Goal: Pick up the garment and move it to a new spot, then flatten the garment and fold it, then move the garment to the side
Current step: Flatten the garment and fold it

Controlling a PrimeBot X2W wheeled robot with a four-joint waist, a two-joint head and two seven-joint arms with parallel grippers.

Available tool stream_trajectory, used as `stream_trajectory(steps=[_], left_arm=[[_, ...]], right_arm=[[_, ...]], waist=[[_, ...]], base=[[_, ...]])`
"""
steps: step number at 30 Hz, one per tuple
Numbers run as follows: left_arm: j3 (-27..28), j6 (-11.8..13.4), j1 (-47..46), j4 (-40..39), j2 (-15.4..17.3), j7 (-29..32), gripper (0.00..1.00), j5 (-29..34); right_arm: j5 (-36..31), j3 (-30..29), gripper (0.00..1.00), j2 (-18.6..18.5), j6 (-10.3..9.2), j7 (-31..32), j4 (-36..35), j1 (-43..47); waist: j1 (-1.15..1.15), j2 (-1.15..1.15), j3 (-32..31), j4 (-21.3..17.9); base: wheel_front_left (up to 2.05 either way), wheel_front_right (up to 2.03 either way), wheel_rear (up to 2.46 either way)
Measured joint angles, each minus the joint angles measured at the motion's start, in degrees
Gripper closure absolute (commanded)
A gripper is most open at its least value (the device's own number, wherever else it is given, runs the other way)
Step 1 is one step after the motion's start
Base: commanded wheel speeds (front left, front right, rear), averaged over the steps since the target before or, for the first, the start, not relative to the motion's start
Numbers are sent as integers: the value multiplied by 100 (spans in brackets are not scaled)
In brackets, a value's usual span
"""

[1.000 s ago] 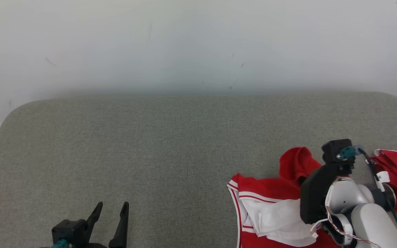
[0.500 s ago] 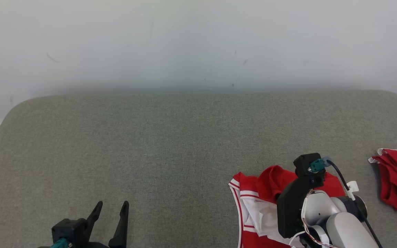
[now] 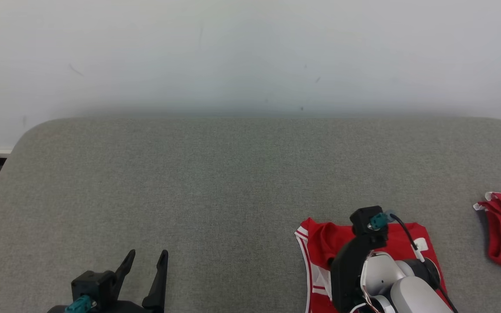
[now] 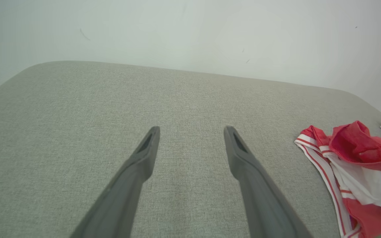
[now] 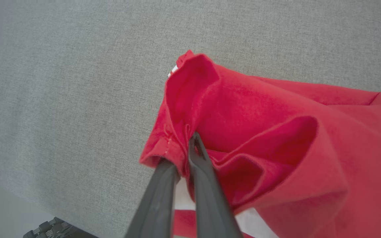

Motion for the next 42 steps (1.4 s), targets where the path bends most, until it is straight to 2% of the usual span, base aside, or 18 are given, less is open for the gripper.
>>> stream_trajectory(steps=[9,10,11,12,19,27,32,38,42], left_arm=[[5,1,6,10,4,0,0,0],[7,1,7,11,8,0,0,0],[9,1,9,12,12,0,0,0],[11,1,10,13,19,0,0,-1],[63,1,53,18,34,-9,0,-9],[122,9,82,9,60,-42,0,-15],[135,10,151,-3,57,-51,0,-15],[116,10,170,-19,36,-59,0,-15],[115,11,169,-29,40,-58,0,-14]], right_arm=[[219,233,100,-12,-58,-246,270,-112],[222,235,93,-12,-58,-276,297,-112],[275,231,28,-12,-59,-305,307,-111],[346,223,0,-12,-62,-336,308,-111],[821,142,0,-10,-64,-490,-78,-90],[861,-211,0,-26,-65,-645,-668,-90],[647,-509,0,-396,-65,-688,-979,-60],[464,-1037,0,-855,-66,-611,-1029,209],[404,-1232,0,-944,-66,-506,-882,338]], waist=[[0,0,-25,73],[0,0,-27,75],[0,0,-30,76],[0,0,-34,75],[0,0,-75,22],[0,0,-108,-149],[0,0,-128,-272],[0,0,-139,-364],[0,0,-120,-383]], base=[[0,0,0],[0,0,0],[0,0,0],[0,0,0],[0,0,0],[0,0,0],[0,0,0],[0,0,0],[0,0,0]])
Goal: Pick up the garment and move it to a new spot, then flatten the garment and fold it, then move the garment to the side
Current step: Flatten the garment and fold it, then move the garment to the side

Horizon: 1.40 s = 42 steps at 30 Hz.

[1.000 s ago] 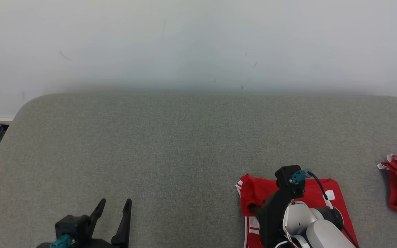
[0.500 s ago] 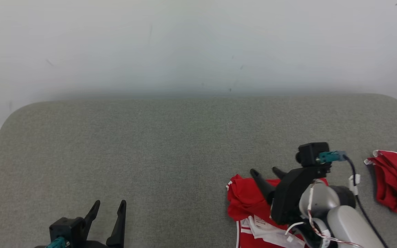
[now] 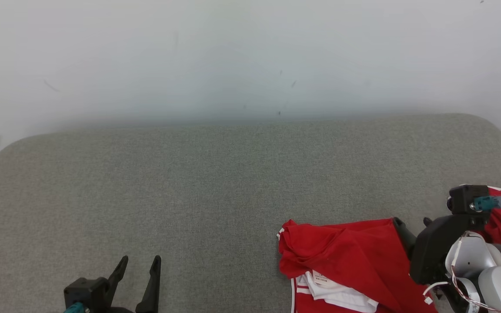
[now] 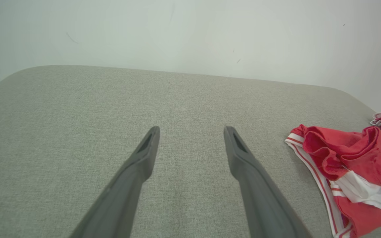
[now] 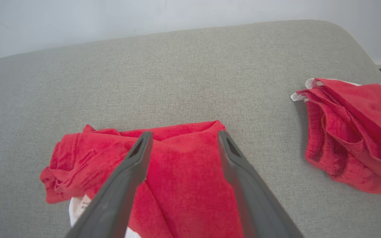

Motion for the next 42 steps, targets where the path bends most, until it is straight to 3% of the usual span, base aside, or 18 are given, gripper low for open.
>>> stream_trajectory(steps=[16,36,42], left_arm=[[-78,-5,-63,-75,-2,29,0,15],[-131,-16,-254,-102,8,77,0,46],[-177,-60,-355,-116,10,122,0,54]], right_arm=[[-97,-573,0,9,0,240,1076,211],[-123,-411,0,-5,12,281,2000,-314],[-107,-433,0,-31,109,220,2359,-422]], waist=[[0,0,193,55],[0,0,442,288],[0,0,527,355]], base=[[0,0,0],[0,0,0],[0,0,0]])
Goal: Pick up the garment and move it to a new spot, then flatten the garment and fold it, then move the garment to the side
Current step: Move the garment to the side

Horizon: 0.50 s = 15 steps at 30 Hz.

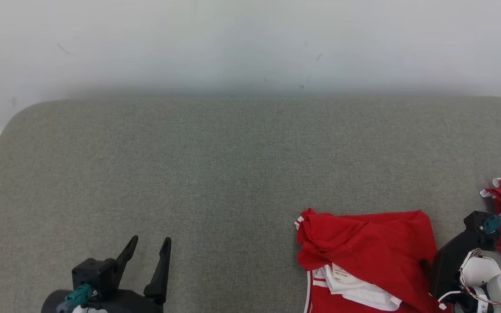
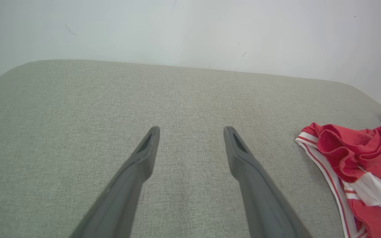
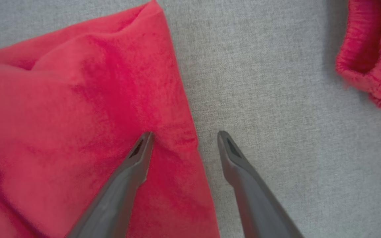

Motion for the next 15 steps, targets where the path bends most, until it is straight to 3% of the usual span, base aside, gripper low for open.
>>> stream_trajectory(steps=[8,9,10,11,12,13,15], left_arm=[[13,1,-31,-3,8,5,0,4],[13,1,-31,-3,8,5,0,4],[13,1,-31,-2,8,5,0,4],[13,1,-31,-2,9,5,0,4],[13,1,-31,-2,9,5,0,4],[8,1,-34,-2,8,7,0,5],[-4,1,-43,-2,5,8,0,5]], right_arm=[[29,-29,0,5,13,-40,290,-136],[58,-43,7,7,20,-59,338,-146],[73,-59,23,8,19,-62,376,-166],[80,-82,56,13,19,-60,414,-198],[102,-107,75,18,19,-60,455,-227],[129,-135,100,19,19,-62,501,-237],[148,-180,100,21,19,-63,569,-242]], waist=[[0,0,56,51],[0,0,59,55],[0,0,61,60],[0,0,62,65],[0,0,64,70],[0,0,67,77],[0,0,77,98]], base=[[0,0,0],[0,0,0],[0,0,0],[0,0,0],[0,0,0],[0,0,0],[0,0,0]])
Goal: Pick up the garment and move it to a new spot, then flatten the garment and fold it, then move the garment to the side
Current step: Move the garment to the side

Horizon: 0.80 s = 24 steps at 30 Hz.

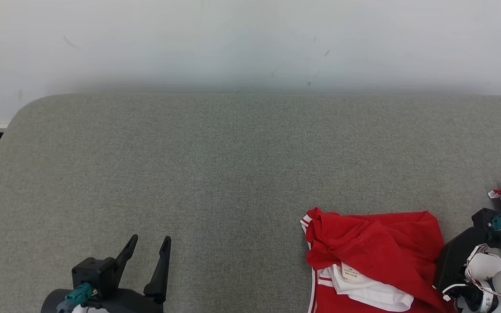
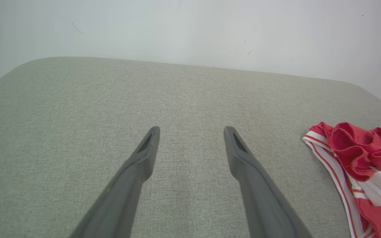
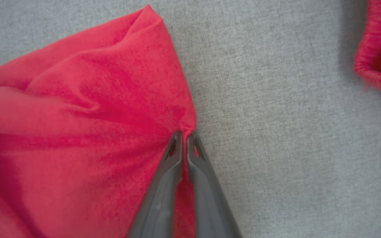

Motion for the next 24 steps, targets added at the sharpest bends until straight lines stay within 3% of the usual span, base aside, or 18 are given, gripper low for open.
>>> stream_trajectory(steps=[9,15,24], left_arm=[[9,1,-80,93,-2,-1,0,3],[5,1,-77,224,-69,-5,0,-3],[-11,2,44,320,-152,-62,0,-20]], right_arm=[[-339,268,100,-157,1,-188,-16,-212],[-701,427,100,-211,-19,-664,-735,-623],[-806,476,100,-137,-25,-883,-1373,-454]], waist=[[0,0,-33,49],[0,0,-204,34],[0,0,-561,-22]], base=[[0,0,0],[0,0,0],[0,0,0]])
